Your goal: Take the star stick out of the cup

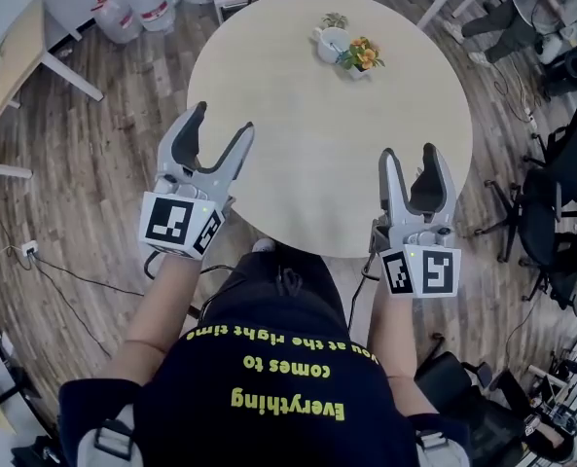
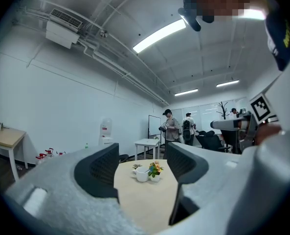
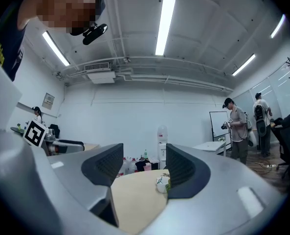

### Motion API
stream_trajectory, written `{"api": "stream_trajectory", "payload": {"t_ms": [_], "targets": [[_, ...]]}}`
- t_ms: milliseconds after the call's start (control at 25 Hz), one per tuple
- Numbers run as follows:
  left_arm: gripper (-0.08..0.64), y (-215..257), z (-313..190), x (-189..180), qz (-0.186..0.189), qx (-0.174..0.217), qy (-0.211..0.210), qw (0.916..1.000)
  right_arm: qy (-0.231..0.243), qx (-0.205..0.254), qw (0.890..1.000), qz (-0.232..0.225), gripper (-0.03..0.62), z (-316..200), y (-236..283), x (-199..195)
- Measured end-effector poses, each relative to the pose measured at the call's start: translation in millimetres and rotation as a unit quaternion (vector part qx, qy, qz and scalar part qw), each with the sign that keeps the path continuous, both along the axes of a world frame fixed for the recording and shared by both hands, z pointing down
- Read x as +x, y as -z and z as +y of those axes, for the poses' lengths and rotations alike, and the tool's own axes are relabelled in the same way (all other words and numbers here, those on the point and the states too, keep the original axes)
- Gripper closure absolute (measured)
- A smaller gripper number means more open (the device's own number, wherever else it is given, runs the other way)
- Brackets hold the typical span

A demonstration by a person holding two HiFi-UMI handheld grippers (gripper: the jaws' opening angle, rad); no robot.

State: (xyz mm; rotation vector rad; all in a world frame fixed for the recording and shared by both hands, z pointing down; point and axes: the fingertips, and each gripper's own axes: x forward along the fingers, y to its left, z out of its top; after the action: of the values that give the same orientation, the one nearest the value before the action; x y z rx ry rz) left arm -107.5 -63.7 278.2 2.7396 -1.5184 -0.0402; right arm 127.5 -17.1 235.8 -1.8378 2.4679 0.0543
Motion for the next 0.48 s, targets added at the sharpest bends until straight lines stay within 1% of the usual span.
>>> {"api": "stream_trajectory", "payload": {"t_ms": [320, 480], "targets": [[0.252, 8, -37, 37, -0.003, 0.004, 0.022, 0.9997, 0.045, 0.011, 0.999, 0.008, 0.322, -59, 11, 22], [0.252, 3, -53, 47, 0.000, 0.000, 0.042, 0.9991, 0.063, 0.010, 0.998, -0.002, 0.319, -82, 3, 34]]}}
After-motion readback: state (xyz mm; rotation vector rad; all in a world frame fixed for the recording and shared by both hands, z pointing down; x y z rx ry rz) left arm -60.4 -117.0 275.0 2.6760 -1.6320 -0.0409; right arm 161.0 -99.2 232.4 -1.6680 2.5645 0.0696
